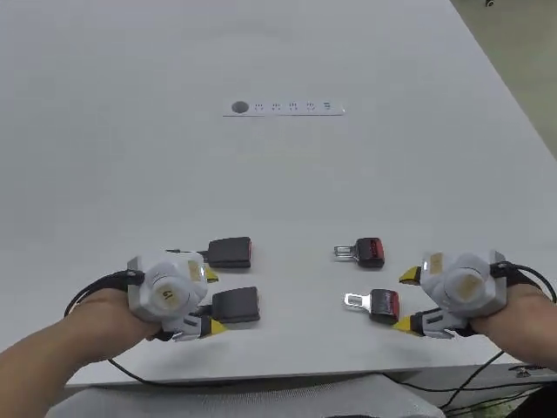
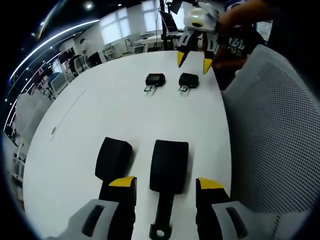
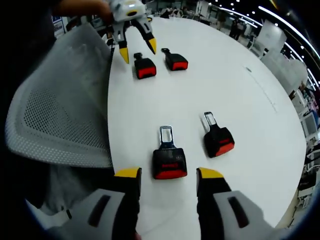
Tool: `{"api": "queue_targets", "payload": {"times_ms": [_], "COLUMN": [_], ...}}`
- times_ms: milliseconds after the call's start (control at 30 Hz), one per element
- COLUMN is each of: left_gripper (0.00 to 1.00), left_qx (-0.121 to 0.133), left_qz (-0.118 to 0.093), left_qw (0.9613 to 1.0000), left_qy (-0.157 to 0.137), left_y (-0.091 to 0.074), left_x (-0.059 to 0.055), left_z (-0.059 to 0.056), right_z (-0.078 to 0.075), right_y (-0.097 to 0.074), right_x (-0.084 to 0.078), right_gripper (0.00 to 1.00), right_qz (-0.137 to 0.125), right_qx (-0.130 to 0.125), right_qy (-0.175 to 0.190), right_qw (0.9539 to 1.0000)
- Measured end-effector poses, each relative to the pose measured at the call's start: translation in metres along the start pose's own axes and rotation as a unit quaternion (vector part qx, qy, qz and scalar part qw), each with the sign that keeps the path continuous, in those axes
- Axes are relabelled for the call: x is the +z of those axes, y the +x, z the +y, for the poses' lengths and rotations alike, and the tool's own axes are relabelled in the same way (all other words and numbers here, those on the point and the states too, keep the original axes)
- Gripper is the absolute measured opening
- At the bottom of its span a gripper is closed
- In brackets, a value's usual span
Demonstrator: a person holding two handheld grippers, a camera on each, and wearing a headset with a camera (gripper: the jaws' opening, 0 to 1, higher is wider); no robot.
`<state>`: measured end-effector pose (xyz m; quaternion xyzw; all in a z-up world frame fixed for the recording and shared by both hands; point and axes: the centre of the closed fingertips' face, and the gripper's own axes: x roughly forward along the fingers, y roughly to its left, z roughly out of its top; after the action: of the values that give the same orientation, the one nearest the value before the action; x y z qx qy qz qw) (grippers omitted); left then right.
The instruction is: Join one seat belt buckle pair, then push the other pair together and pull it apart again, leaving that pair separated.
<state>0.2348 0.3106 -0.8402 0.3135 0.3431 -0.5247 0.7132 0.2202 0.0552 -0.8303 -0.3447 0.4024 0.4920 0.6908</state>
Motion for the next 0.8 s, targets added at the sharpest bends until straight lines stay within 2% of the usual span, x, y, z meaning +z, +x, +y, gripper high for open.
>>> {"api": "queue_targets", "payload": {"times_ms": [67,233,267,300,333,533,600,800], "left_gripper": [0.45,0.43,0.41,0.40,0.39,0.33,0.32,0.32], "left_qx": [0.002,-0.015,-0.021,-0.025,-0.029,-0.022,-0.020,-0.024], "left_qz": [0.002,0.009,0.013,0.025,0.031,0.034,0.040,0.044], "left_qw": [1.0000,0.9998,0.9996,0.9987,0.9978,0.9979,0.9974,0.9966], "left_qy": [0.005,0.002,0.009,0.036,0.050,0.051,0.057,0.066], "left_y": [0.000,0.008,0.009,0.010,0.013,0.015,0.017,0.017], "left_x": [0.002,-0.001,-0.001,-0.003,-0.003,-0.002,-0.004,-0.005], "left_z": [-0.001,-0.004,-0.006,-0.007,-0.009,-0.005,-0.005,-0.005], "right_z": [-0.001,-0.001,-0.001,-0.001,-0.001,0.002,0.000,-0.001], "right_y": [0.008,0.022,0.024,0.025,0.027,0.034,0.034,0.034], "right_x": [-0.001,-0.006,-0.008,-0.008,-0.010,-0.015,-0.013,-0.014], "right_gripper": [0.45,0.43,0.42,0.42,0.41,0.38,0.37,0.35], "right_qz": [0.008,0.024,0.028,0.030,0.033,0.056,0.052,0.053], "right_qx": [0.008,0.026,0.027,0.029,0.033,0.049,0.052,0.057], "right_qy": [-0.007,-0.002,-0.003,-0.004,-0.009,-0.022,-0.015,-0.030], "right_qw": [0.9999,0.9994,0.9992,0.9991,0.9989,0.9970,0.9972,0.9965]}}
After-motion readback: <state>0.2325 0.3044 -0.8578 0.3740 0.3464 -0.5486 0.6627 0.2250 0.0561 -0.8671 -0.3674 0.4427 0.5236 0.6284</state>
